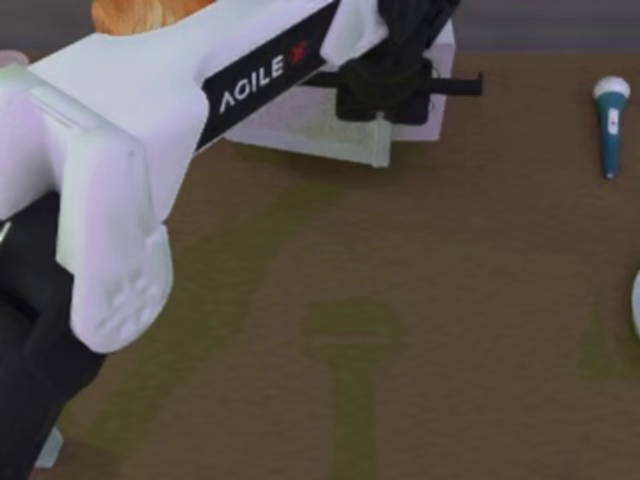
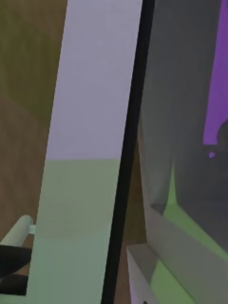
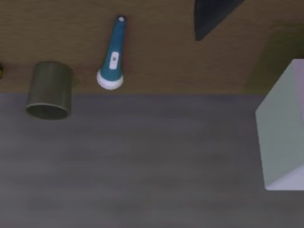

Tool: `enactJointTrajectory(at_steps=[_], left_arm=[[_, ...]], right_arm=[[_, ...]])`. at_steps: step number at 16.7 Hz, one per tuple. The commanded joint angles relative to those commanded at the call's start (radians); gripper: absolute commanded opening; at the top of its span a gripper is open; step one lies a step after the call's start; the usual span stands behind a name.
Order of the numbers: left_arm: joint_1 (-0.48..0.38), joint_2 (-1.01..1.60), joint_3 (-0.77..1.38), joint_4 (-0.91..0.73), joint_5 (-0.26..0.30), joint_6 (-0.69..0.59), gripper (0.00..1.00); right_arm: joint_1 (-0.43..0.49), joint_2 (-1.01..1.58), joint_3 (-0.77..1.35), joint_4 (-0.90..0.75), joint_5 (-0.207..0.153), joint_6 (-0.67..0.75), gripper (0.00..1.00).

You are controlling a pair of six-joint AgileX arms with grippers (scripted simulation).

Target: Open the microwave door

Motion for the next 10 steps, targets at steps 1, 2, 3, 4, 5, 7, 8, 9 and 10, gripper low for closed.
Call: enactJointTrajectory(at_steps=[1, 2, 3, 4, 5, 7, 8, 9, 10], left_arm=[[0.0, 0.0, 0.0, 0.0, 0.0, 0.0, 0.0], [0.0, 0.0, 0.0, 0.0, 0.0, 0.0, 0.0], [0.0, 0.0, 0.0, 0.0, 0.0, 0.0, 0.0], [0.0, 0.0, 0.0, 0.0, 0.0, 0.0, 0.0], [-0.008, 0.009, -0.002, 0.0, 0.004, -0.003, 0.0], [-0.007, -0.006, -0.019, 0.014, 0.006, 0.007, 0.0], [-0.003, -0.024, -0.044, 0.029, 0.01, 0.017, 0.0], [0.001, -0.044, -0.079, 0.046, 0.016, 0.031, 0.0], [0.004, -0.066, -0.123, 0.065, 0.023, 0.046, 0.0]], right_arm=[[0.0, 0.0, 0.0, 0.0, 0.0, 0.0, 1.0], [0.0, 0.0, 0.0, 0.0, 0.0, 0.0, 1.0], [0.0, 0.0, 0.0, 0.0, 0.0, 0.0, 1.0], [0.0, 0.0, 0.0, 0.0, 0.0, 0.0, 1.0], [0.0, 0.0, 0.0, 0.0, 0.0, 0.0, 1.0], [0.0, 0.0, 0.0, 0.0, 0.0, 0.0, 1.0], [0.0, 0.0, 0.0, 0.0, 0.0, 0.0, 1.0], [0.0, 0.0, 0.0, 0.0, 0.0, 0.0, 1.0], [0.0, 0.0, 0.0, 0.0, 0.0, 0.0, 1.0]])
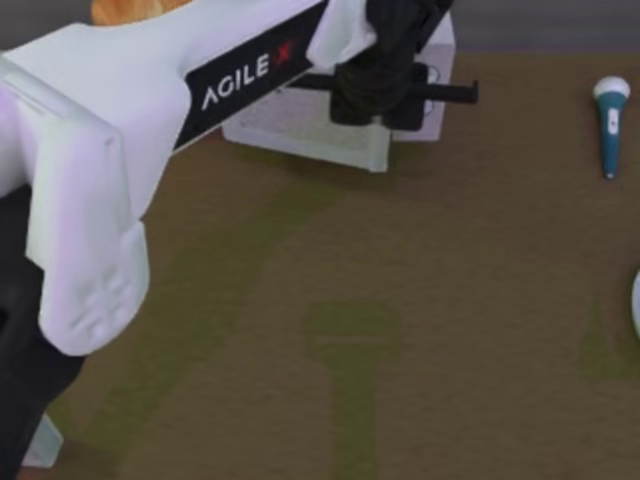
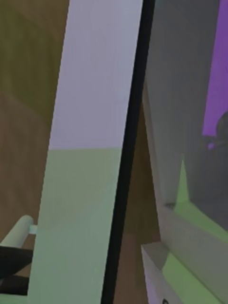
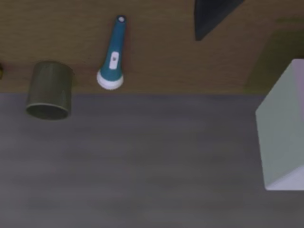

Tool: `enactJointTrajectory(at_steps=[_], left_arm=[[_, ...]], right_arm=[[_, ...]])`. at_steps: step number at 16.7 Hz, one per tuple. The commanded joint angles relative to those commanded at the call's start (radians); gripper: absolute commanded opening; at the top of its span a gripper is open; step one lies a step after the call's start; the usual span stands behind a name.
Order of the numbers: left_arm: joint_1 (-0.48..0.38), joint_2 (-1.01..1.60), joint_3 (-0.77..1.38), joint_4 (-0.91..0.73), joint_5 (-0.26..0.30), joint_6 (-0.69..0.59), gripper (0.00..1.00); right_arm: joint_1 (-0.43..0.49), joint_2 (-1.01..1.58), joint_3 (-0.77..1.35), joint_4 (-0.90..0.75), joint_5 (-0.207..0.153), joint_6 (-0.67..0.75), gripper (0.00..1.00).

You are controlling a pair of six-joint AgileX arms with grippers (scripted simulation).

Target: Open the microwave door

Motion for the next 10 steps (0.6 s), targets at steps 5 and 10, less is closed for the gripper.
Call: enactJointTrajectory(at_steps=[5, 10], left_arm=[[0.005, -0.072, -0.122, 0.068, 0.026, 0.056, 0.0], [0.005, -0.072, -0.122, 0.068, 0.026, 0.056, 0.0]], right_arm=[[0.0, 0.0, 0.0, 0.0, 0.0, 0.0, 1.0], [0.0, 0.0, 0.0, 0.0, 0.0, 0.0, 1.0]])
